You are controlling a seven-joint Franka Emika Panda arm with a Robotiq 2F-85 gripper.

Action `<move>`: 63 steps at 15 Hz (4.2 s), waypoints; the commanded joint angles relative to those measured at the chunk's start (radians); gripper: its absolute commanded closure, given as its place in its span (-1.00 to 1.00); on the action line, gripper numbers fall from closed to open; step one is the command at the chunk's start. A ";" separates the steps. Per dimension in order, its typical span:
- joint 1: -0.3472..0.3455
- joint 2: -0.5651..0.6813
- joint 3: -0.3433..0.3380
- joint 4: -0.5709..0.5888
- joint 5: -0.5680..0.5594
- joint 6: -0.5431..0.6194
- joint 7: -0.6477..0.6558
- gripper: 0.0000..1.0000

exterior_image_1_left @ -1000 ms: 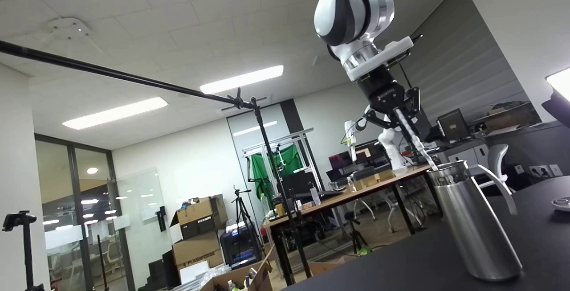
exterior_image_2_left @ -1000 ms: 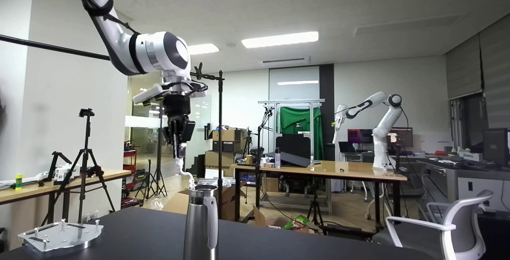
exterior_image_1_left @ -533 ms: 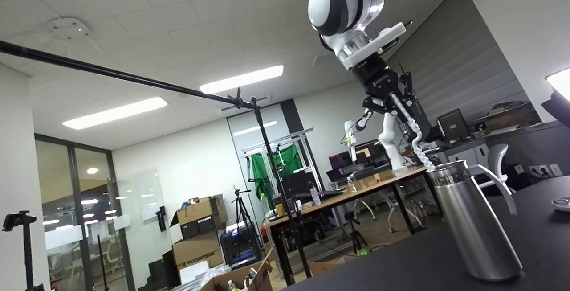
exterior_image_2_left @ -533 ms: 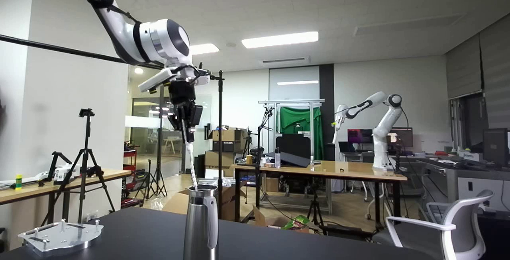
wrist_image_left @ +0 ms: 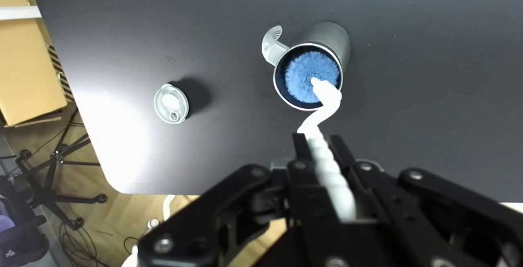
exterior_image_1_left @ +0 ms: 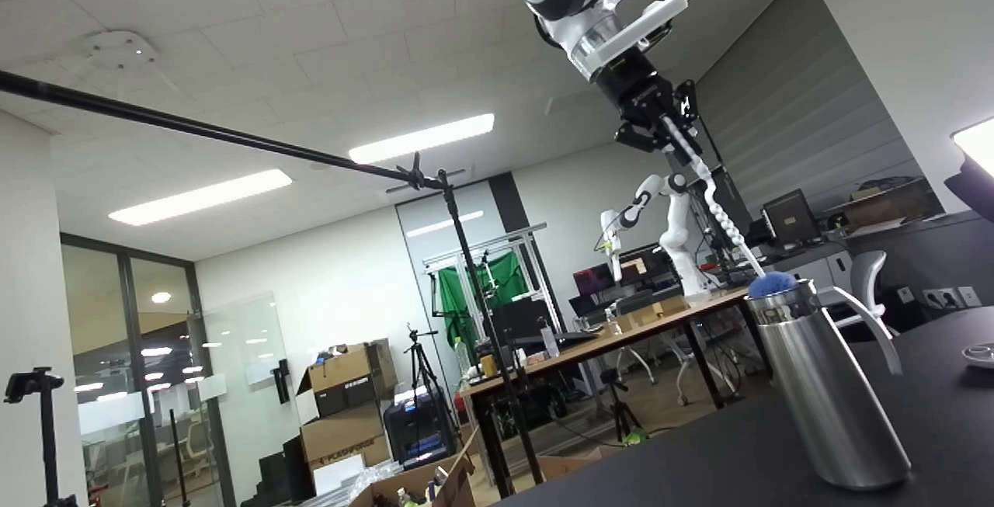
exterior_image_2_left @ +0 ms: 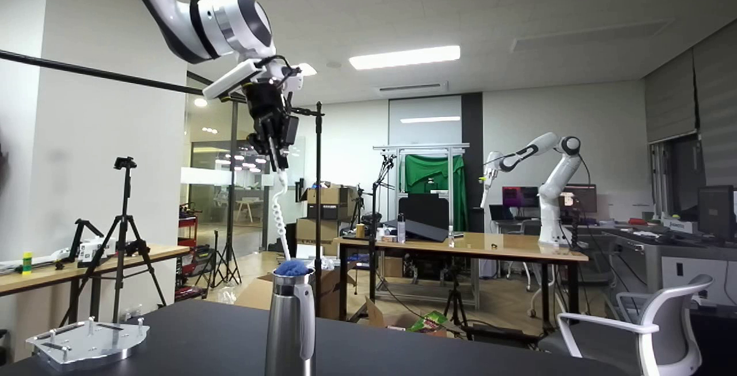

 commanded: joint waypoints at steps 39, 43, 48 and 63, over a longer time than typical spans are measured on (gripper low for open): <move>-0.083 -0.008 -0.010 -0.168 0.087 0.224 -0.368 0.92; -0.110 0.079 -0.020 -0.159 0.149 0.295 -0.401 0.92; -0.096 0.103 -0.029 -0.115 0.110 0.219 -0.362 0.92; -0.092 0.015 -0.002 -0.141 0.100 0.226 -0.435 0.92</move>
